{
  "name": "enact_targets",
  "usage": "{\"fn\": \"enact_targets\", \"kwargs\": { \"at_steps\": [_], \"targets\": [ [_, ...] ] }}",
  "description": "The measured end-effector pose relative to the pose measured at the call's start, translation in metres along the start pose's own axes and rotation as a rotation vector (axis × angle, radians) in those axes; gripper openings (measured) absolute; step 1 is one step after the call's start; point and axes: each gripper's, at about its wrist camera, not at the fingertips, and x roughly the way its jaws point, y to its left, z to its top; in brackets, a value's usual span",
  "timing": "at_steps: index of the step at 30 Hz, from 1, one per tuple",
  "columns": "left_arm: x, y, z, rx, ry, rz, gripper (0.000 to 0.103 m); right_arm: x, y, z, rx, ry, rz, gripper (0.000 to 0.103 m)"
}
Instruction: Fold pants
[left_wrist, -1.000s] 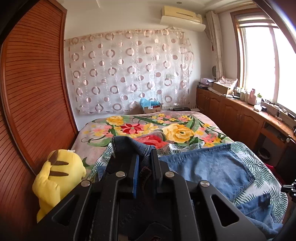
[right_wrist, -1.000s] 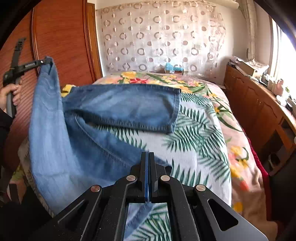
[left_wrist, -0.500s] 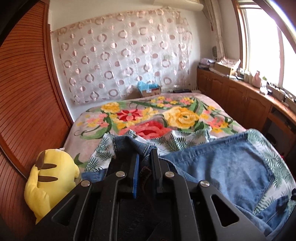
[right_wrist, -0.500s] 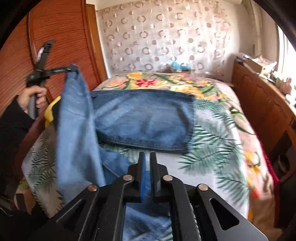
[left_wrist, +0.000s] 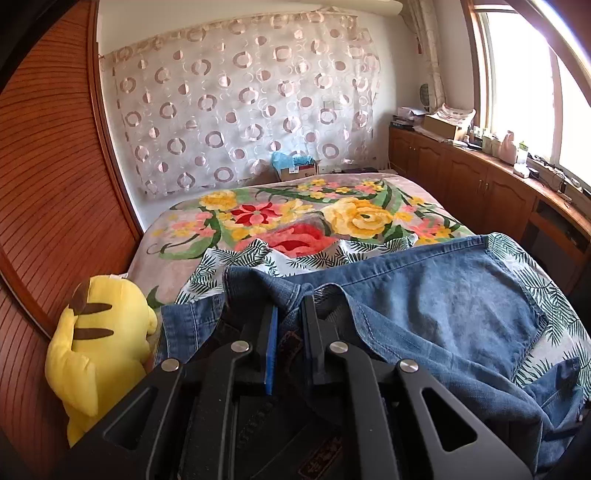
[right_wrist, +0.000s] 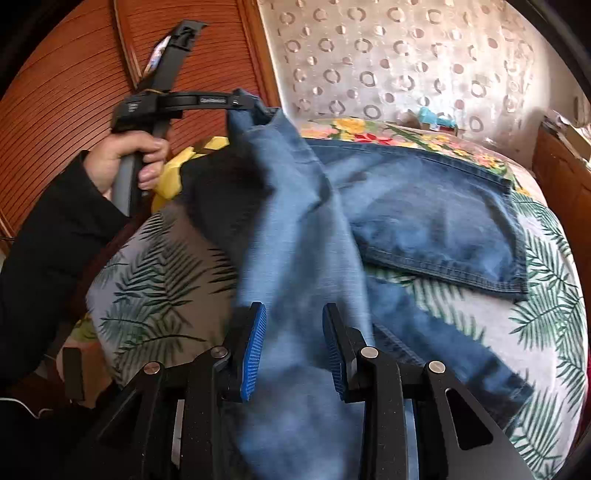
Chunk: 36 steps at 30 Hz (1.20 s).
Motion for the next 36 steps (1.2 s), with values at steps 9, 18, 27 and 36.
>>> {"fn": "enact_targets", "kwargs": {
  "at_steps": [9, 18, 27, 36],
  "targets": [
    [-0.012, 0.008, -0.001, -0.028, -0.019, 0.005, 0.012, -0.002, 0.018, -0.021, -0.044, 0.043, -0.009, 0.037],
    [-0.016, 0.010, 0.005, -0.047, -0.043, 0.014, 0.012, 0.028, 0.015, -0.037, -0.087, 0.140, -0.088, 0.014],
    [-0.025, 0.015, 0.015, -0.069, -0.078, 0.004, 0.012, -0.008, -0.041, 0.012, -0.090, 0.025, -0.182, 0.003],
    [-0.026, 0.035, 0.036, -0.109, -0.121, 0.008, 0.012, -0.033, -0.076, 0.100, -0.163, -0.120, -0.339, 0.002]
  ]
}}
